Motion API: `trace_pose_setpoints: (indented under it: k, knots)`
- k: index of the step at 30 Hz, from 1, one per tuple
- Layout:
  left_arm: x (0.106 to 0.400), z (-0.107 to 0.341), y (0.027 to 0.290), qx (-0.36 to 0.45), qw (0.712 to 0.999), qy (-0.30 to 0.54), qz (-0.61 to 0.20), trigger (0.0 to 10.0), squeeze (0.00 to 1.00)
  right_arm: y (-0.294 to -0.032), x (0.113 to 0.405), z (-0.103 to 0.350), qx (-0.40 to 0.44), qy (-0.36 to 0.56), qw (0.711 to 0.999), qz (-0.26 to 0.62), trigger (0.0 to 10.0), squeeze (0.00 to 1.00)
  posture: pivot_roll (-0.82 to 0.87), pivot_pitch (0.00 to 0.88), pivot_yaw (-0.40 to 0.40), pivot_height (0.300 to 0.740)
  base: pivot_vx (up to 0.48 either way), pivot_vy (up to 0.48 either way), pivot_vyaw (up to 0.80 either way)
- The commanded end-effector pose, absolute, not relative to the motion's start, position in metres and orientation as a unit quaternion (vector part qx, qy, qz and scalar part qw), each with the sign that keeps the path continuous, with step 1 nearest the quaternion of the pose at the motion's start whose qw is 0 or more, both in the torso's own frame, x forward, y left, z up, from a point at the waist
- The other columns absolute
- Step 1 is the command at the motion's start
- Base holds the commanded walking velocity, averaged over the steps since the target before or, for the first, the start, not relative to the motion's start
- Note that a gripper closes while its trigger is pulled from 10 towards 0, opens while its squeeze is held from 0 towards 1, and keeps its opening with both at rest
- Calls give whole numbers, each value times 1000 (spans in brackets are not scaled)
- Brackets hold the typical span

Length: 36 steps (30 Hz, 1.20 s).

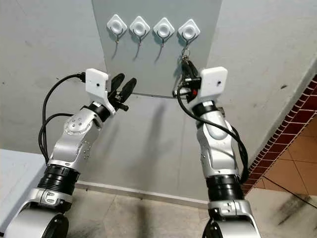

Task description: Hang keys on a hook

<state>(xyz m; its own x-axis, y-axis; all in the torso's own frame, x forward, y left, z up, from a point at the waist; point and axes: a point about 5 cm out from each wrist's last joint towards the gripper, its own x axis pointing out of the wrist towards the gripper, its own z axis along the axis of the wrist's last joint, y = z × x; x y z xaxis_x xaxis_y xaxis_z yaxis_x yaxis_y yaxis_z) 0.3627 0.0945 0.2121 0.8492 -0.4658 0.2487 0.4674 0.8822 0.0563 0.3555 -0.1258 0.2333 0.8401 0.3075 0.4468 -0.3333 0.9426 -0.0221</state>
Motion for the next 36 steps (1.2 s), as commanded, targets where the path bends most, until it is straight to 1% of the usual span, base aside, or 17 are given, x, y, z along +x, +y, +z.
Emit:
trace_pose_setpoints:
  k: [1, 3, 5, 14, 15, 20, 36]
  knots:
    - [364, 220, 95, 0, 960, -140, -243, 10000, 0, -118, 359, 240, 48, -232, 952, 192, 10000, 0, 37, 0, 16, 740, 0, 0, 0]
    - [364, 221, 95, 0, 960, -141, -243, 10000, 0, -116, 360, 241, 50, -231, 951, 198, 10000, 0, 37, 0, 16, 740, 0, 0, 0]
    - [365, 222, 94, 0, 959, -144, -243, 10000, 0, -109, 362, 243, 71, -227, 945, 226, 10000, 0, 41, 0, 12, 740, 0, 0, 0]
    - [364, 224, 91, -3, 958, -148, -247, 10000, 0, -99, 366, 247, 113, -222, 932, 262, 10000, 0, 44, 0, 6, 740, 0, 0, 0]
    - [364, 224, 90, -3, 957, -148, -248, 10000, 0, -98, 368, 249, 134, -220, 928, 268, 10000, 0, 45, 0, 6, 740, 0, 0, 0]
    - [363, 227, 87, -1, 955, -153, -253, 10000, 0, -98, 373, 250, 177, -213, 923, 267, 10000, 0, 45, 0, 5, 740, 0, 0, 0]
    - [359, 230, 76, -2, 948, -159, -275, 10000, 0, -102, 388, 256, 266, -203, 908, 253, 10000, 0, 49, 0, 8, 740, 0, 0, 0]
